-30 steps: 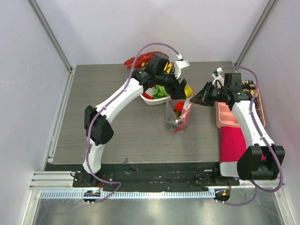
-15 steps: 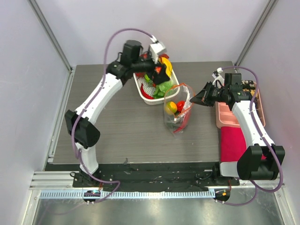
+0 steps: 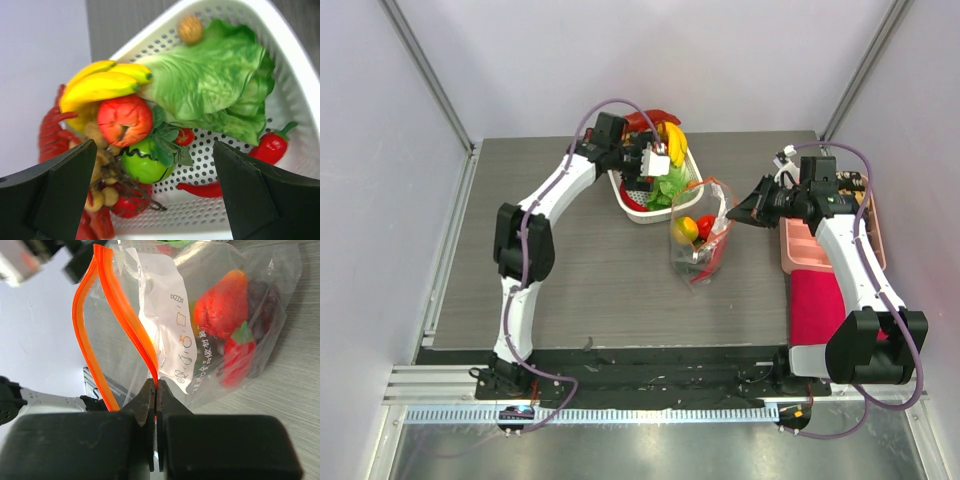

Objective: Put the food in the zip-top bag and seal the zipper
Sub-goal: Pick up the fake fruit from the bin.

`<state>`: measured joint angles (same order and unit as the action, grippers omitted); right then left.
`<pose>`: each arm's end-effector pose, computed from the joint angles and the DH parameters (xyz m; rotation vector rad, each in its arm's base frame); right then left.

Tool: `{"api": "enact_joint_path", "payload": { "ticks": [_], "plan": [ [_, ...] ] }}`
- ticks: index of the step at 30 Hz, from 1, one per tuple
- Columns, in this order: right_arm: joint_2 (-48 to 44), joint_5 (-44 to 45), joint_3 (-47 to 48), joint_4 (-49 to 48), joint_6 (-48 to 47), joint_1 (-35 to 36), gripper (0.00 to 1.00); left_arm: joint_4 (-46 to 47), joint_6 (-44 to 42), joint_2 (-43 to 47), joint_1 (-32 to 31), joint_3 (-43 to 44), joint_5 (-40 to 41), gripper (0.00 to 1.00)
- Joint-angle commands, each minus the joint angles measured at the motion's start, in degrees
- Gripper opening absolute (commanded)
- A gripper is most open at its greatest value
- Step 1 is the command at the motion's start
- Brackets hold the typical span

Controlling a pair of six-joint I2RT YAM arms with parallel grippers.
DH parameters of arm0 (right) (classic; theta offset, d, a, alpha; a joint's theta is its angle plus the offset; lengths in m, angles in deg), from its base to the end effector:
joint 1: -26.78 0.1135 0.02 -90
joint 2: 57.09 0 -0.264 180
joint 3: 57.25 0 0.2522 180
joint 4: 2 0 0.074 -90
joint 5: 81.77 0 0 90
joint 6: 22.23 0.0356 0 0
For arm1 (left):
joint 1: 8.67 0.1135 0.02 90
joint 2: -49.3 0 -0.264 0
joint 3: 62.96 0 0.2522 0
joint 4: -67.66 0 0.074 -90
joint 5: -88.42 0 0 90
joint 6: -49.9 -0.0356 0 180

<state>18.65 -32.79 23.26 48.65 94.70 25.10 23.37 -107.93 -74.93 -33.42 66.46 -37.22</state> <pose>0.2771 0.0152 0.3179 0.2341 2.3516 1.0599 0.4450 -0.2280 0.2897 1.7362 1.2162 -0.2604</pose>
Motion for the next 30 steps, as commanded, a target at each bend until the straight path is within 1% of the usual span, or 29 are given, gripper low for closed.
{"api": "enact_joint_path", "payload": {
  "ticks": [1, 3, 5, 8, 16, 22, 23, 26, 30],
  "plan": [
    [-0.51, 0.23, 0.93, 0.73, -1.19, -0.61, 0.01, 0.64, -12.24, -5.30, 0.58, 6.58, -1.36, 1.00],
    [-0.42, 0.15, 1.11, 0.91, -1.28, -0.96, 0.01, 0.99, -12.41, -7.60, 0.58, 8.79, -1.10, 1.00],
    [-0.16, 0.06, 0.94, 1.26, -1.45, -1.23, 0.01, 3.44, -12.06, -9.80, 0.67, 9.76, -0.66, 1.00],
    [0.37, -0.12, 0.76, 1.35, -1.28, -1.67, 0.01, 7.56, -12.32, -11.56, 0.67, 9.07, -0.14, 1.00],
    [0.46, -0.82, 0.76, 1.96, -1.89, -2.72, 0.01, 13.74, -11.09, -13.85, 0.67, 8.71, 0.57, 1.00],
    [0.46, -0.91, 0.67, 2.31, -2.24, -2.99, 0.01, 16.89, -10.74, -14.29, 0.67, 8.01, 0.75, 0.95],
    [0.46, -0.82, 0.58, 2.32, -2.33, -3.07, 0.01, 17.34, -10.39, -14.38, 0.67, 8.01, 0.83, 0.92],
    [0.46, -0.82, 0.23, 2.40, -2.42, -3.16, 0.01, 17.60, -10.22, -14.99, 0.67, 8.79, 0.83, 0.88],
    [0.81, -0.82, 0.23, 2.40, -2.51, -3.16, 0.01, 16.72, -11.01, -16.49, 0.76, 10.03, 1.27, 0.85]
  ]
}}
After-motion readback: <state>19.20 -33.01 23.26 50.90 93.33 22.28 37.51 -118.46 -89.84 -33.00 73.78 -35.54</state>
